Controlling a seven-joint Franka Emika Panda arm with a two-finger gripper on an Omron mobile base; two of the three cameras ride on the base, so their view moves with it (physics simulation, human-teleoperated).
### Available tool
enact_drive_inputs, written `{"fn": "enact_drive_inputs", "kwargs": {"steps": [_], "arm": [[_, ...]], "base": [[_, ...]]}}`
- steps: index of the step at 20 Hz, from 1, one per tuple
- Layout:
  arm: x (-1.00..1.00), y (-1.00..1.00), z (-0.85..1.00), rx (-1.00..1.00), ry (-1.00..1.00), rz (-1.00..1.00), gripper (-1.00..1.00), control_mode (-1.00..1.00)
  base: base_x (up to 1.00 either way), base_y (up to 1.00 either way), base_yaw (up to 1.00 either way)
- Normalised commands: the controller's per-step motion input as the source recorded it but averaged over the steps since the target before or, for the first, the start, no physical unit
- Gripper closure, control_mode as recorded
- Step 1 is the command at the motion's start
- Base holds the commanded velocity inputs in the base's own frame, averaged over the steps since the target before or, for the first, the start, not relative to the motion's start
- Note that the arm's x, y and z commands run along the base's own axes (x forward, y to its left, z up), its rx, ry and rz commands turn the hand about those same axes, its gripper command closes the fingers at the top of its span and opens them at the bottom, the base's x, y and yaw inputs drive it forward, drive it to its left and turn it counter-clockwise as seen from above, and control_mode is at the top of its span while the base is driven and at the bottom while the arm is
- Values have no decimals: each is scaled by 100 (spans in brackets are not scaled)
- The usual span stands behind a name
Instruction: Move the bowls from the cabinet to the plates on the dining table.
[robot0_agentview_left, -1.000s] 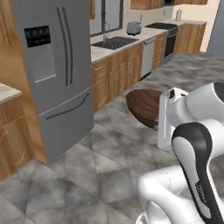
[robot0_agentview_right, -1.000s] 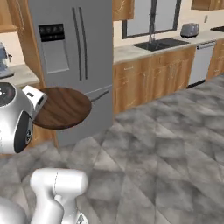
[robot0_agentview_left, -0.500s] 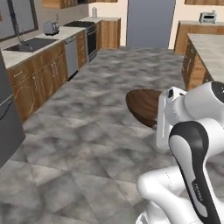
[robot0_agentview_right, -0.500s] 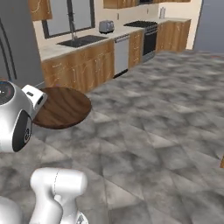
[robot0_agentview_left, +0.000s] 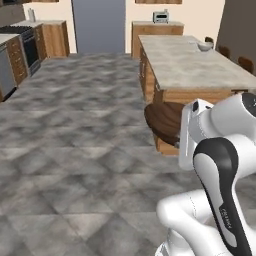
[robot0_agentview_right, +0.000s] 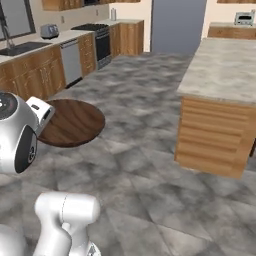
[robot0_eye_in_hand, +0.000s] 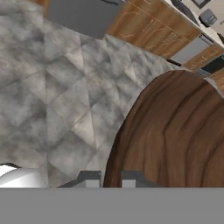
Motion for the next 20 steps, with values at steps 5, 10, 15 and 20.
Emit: {"fn": "enact_drive_inputs", "kwargs": {"steps": [5, 10, 15, 20], "arm": [[0, 0, 0, 0, 0, 0, 100, 100], [0, 0, 0, 0, 0, 0, 100, 100], [0, 0, 0, 0, 0, 0, 100, 100], [0, 0, 0, 0, 0, 0, 100, 100]], "base": [[0, -100, -37], [8, -100, -33], [31, -100, -28], [73, -100, -15]]}}
